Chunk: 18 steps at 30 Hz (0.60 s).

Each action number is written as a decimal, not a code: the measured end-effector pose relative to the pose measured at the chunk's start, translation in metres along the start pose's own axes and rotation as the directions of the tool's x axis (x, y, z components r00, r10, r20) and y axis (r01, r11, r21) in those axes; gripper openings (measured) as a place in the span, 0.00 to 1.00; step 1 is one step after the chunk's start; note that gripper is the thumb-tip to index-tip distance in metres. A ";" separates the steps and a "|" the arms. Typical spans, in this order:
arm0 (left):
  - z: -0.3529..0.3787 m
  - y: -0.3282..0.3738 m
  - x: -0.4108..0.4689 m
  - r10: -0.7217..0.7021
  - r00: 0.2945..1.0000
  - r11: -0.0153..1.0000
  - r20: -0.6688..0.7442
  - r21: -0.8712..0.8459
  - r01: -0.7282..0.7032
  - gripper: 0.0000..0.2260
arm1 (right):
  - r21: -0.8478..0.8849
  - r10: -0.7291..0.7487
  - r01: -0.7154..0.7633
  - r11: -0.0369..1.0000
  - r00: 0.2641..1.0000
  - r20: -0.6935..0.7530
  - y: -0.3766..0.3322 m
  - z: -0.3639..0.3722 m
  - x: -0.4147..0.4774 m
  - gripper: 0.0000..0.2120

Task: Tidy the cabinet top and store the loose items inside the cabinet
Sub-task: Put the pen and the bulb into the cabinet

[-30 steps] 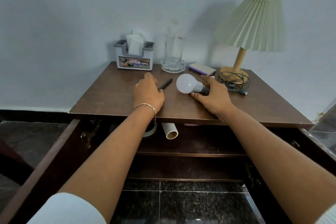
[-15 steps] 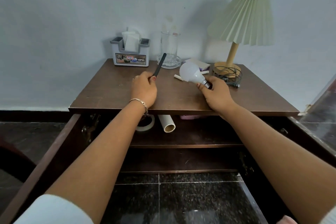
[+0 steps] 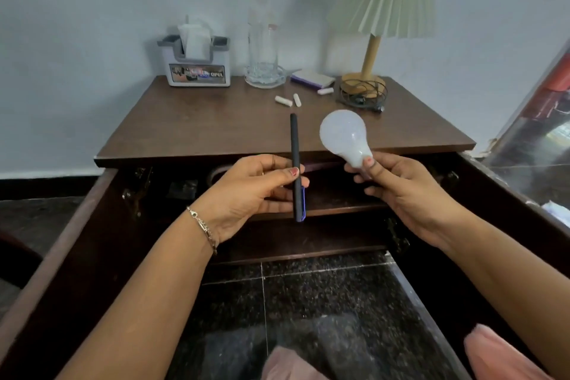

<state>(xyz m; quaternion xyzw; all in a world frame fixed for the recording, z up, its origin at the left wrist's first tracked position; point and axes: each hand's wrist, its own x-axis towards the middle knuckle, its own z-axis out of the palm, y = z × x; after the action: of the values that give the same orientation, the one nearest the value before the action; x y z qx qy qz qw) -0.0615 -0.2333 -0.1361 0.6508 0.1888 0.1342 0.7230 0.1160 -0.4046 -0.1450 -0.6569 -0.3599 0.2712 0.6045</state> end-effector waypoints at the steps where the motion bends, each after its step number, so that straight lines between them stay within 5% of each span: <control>1: 0.003 -0.010 -0.003 -0.024 1.000 1.000 0.017 0.009 0.023 0.09 | 0.032 0.038 -0.039 0.999 0.999 0.028 0.009 -0.007 -0.010 0.18; 6: 0.021 -0.075 -0.009 -0.248 0.968 0.968 0.046 0.043 0.246 0.09 | 0.036 0.345 -0.349 0.937 0.935 0.080 0.066 -0.040 -0.048 0.19; 11: 0.035 -0.136 -0.001 -0.447 0.883 0.893 0.145 0.135 0.430 0.09 | -0.097 0.629 -0.623 0.776 0.776 0.045 0.126 -0.051 -0.059 0.16; 18: 0.064 -0.192 0.039 -0.609 0.786 0.787 0.101 0.197 0.585 0.06 | -0.024 0.677 -0.695 0.719 0.707 -0.205 0.198 -0.045 -0.048 0.07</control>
<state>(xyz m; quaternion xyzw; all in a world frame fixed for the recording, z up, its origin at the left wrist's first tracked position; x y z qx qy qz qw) -0.0079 -0.2956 -0.3248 0.6200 0.3367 -0.1695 0.6881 0.1519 -0.4717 -0.3393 -0.7944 -0.0464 0.3972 0.4572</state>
